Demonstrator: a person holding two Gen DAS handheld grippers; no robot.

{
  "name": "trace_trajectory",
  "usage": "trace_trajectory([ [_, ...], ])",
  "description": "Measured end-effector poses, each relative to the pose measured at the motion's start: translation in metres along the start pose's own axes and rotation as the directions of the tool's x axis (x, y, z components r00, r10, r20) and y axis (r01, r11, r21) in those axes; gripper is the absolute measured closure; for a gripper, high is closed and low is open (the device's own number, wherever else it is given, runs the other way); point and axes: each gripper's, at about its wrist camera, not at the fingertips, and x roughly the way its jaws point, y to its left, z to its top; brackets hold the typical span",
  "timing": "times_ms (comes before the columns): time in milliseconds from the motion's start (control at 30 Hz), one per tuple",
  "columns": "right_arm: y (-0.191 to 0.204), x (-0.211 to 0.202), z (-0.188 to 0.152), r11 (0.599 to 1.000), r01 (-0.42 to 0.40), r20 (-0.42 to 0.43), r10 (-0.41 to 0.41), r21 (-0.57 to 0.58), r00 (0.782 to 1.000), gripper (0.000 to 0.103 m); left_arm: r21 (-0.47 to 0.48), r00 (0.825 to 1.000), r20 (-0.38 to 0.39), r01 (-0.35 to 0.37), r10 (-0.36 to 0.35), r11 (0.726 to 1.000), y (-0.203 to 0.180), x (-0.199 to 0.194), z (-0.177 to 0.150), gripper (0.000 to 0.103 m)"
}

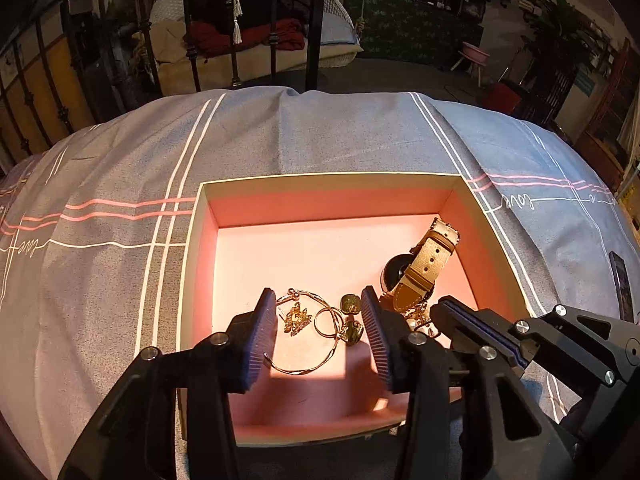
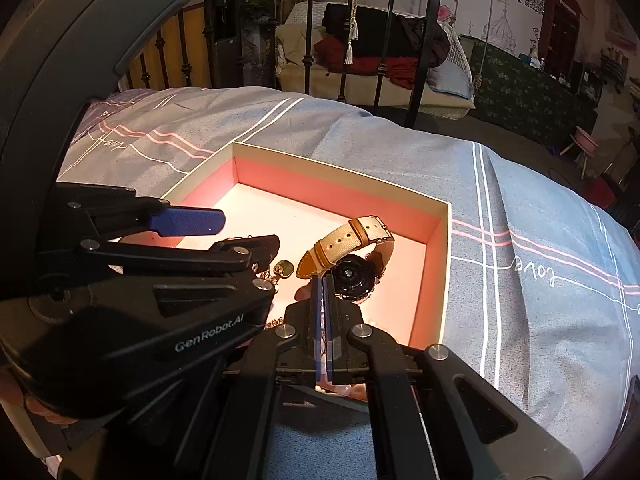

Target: Organize jewelry

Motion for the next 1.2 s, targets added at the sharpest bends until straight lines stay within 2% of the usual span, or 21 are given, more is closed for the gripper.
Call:
trace_trajectory([
  [67, -0.001, -0.002, -0.001, 1.0, 0.003, 0.004, -0.003, 0.004, 1.0, 0.085, -0.012, 1.0, 0.008, 0.005, -0.005, 1.0, 0.004, -0.004, 0.0, 0.041],
  [100, 0.0, -0.004, -0.001, 1.0, 0.005, 0.01, -0.005, 0.005, 1.0, 0.055, -0.012, 1.0, 0.019, 0.001, -0.001, 1.0, 0.004, -0.007, 0.0, 0.037],
  [133, 0.001, -0.007, -0.001, 1.0, 0.014, 0.025, -0.014, 0.004, 1.0, 0.038, -0.008, 0.999, 0.032, -0.013, 0.013, 1.0, 0.004, -0.01, 0.0, 0.035],
  [200, 0.003, -0.013, -0.001, 0.999, 0.032, 0.047, -0.032, -0.005, 0.998, 0.038, -0.006, 0.997, 0.063, -0.039, 0.039, 0.999, 0.005, -0.019, 0.0, 0.029],
  [267, 0.003, -0.019, -0.001, 0.999, 0.032, 0.063, -0.032, 0.001, 0.997, 0.037, -0.008, 0.994, 0.094, -0.048, 0.049, 0.999, 0.006, -0.031, -0.002, 0.027],
  [333, 0.002, -0.028, -0.003, 0.999, 0.038, 0.101, -0.039, 0.01, 0.994, 0.021, -0.021, 0.988, 0.151, -0.025, 0.028, 0.999, 0.008, -0.048, -0.007, 0.022],
  [367, 0.002, -0.033, -0.005, 0.999, 0.043, 0.125, -0.045, 0.015, 0.991, 0.018, -0.024, 0.982, 0.187, -0.02, 0.024, 1.0, 0.009, -0.059, -0.011, 0.016],
  [400, 0.002, -0.04, -0.007, 0.999, 0.041, 0.151, -0.043, 0.02, 0.988, 0.017, -0.024, 0.973, 0.23, -0.013, 0.019, 1.0, 0.009, -0.069, -0.016, 0.012],
  [467, 0.002, -0.053, -0.014, 0.999, 0.037, 0.19, -0.043, 0.031, 0.981, 0.006, -0.015, 0.951, 0.308, 0.0, 0.005, 1.0, 0.009, -0.091, -0.026, 0.007],
  [600, 0.006, -0.085, -0.034, 0.996, 0.075, 0.297, -0.083, 0.038, 0.951, 0.005, -0.025, 0.906, 0.422, 0.004, 0.007, 1.0, 0.012, -0.131, -0.05, 0.007],
  [700, 0.006, -0.114, -0.052, 0.992, 0.107, 0.38, -0.125, 0.069, 0.917, 0.005, -0.052, 0.867, 0.499, 0.016, 0.013, 0.999, 0.017, -0.157, -0.072, 0.007],
  [800, 0.005, -0.141, -0.07, 0.987, 0.12, 0.45, -0.156, 0.107, 0.879, 0.005, -0.051, 0.843, 0.538, -0.004, 0.031, 0.999, 0.018, -0.173, -0.092, 0.007],
  [900, 0.007, -0.161, -0.081, 0.984, 0.126, 0.502, -0.174, 0.13, 0.847, 0.005, -0.042, 0.832, 0.553, -0.024, 0.043, 0.999, 0.015, -0.18, -0.107, 0.007],
  [1000, 0.009, -0.176, -0.086, 0.982, 0.131, 0.532, -0.182, 0.133, 0.827, 0.005, -0.047, 0.828, 0.558, -0.026, 0.047, 0.999, 0.014, -0.184, -0.118, 0.007],
  [1200, 0.012, -0.187, -0.085, 0.984, 0.129, 0.557, -0.177, 0.125, 0.812, 0.005, -0.043, 0.814, 0.577, -0.055, 0.07, 0.998, 0.017, -0.188, -0.127, 0.007],
])
